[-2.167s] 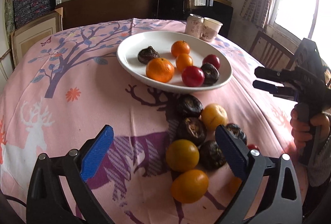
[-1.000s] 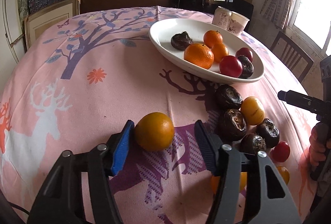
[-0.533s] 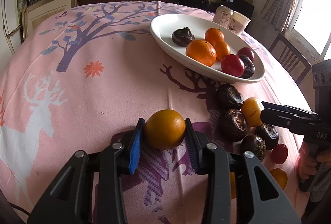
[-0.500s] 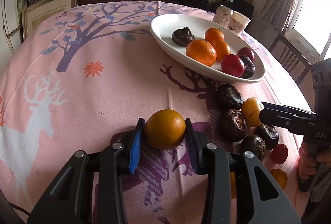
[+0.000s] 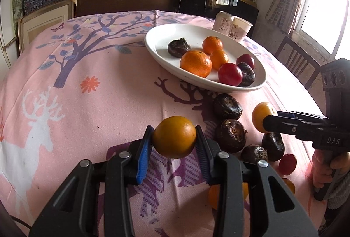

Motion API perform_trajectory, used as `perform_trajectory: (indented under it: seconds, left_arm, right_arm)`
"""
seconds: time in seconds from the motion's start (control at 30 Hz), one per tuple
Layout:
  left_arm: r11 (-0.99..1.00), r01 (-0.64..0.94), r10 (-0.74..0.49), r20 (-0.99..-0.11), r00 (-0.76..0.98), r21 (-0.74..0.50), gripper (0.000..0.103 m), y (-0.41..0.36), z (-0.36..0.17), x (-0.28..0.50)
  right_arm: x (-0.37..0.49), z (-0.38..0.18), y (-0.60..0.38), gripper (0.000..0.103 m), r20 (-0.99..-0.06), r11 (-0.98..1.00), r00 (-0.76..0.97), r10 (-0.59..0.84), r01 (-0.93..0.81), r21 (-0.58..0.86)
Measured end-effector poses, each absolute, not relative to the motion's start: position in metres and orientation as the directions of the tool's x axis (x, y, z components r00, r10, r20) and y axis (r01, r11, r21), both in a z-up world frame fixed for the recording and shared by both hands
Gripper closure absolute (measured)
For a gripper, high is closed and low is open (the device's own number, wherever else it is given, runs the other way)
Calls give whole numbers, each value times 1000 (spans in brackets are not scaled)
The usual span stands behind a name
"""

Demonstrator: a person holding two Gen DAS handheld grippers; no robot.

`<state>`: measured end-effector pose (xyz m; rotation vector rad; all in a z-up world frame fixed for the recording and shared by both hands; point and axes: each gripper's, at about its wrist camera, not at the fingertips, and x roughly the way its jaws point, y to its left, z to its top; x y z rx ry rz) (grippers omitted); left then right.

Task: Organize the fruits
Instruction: 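Lower the orange onto the plate with the left tool while the right tool releases the pear there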

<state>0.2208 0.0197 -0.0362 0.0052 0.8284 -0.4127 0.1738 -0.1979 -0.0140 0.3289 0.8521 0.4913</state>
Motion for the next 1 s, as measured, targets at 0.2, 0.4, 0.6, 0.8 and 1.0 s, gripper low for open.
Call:
perform_trajectory:
  seconds: [0.2,0.4,0.6,0.8,1.0]
  left_arm:
    - [910,375,-390,-664,638,-175,66,10,-4,231]
    - [904,402,-394,-649,651,-145,66,-30,21,276]
    - [919,373,-358,-668,652,-128,65,-50,7,313]
    - [942,314,-310,-676,669,-121,25,-35,-6,319]
    - [945,311,-301,-653,695,-104,11,-24,-2,296]
  right_arm:
    - [173,22,-232,60,-537,840,674,508,-249,482]
    - [225,37,-259,60,-569,866,700,431,-145,478]
    - [274,24,-248,59,-581,887,716,387,-118,446]
    - [277,16,-257,35,-575,887,725,380,-110,448]
    - [255,10,-267,34,-568,852,710,417,-88,515]
